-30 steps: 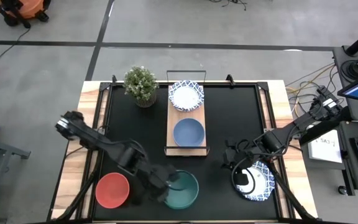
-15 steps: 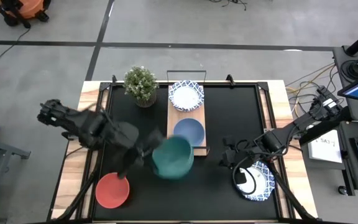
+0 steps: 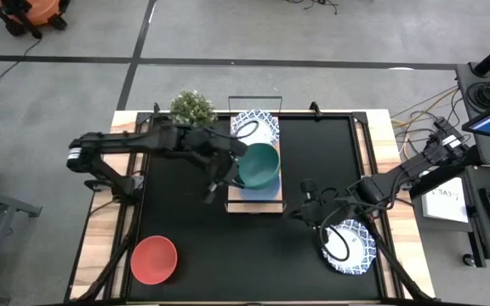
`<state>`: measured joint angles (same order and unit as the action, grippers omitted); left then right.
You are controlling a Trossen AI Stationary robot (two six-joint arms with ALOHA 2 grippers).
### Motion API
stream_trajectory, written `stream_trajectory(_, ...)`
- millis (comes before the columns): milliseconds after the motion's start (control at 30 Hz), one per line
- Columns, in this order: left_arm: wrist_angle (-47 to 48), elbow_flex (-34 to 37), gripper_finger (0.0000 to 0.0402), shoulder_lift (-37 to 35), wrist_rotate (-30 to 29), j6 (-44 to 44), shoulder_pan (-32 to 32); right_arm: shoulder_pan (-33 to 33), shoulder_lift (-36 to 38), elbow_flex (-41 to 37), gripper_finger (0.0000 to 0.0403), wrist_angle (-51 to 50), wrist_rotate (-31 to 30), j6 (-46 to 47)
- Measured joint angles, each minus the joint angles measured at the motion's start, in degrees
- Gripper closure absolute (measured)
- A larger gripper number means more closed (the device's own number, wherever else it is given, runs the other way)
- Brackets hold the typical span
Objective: Place and stack bowls onto a shelf
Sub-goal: Stack the plastic green bowl on top of the plastic blue bowl on the shelf
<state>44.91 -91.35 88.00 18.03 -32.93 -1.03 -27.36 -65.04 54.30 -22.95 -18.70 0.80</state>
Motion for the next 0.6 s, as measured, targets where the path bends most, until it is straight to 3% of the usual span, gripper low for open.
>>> stream_trajectory(600,5.7,0.0,0.0402,9.0,-8.4,-0.4,-0.3,1.8,0.0,0.0,0.0394,4.7,-0.9,-2.3)
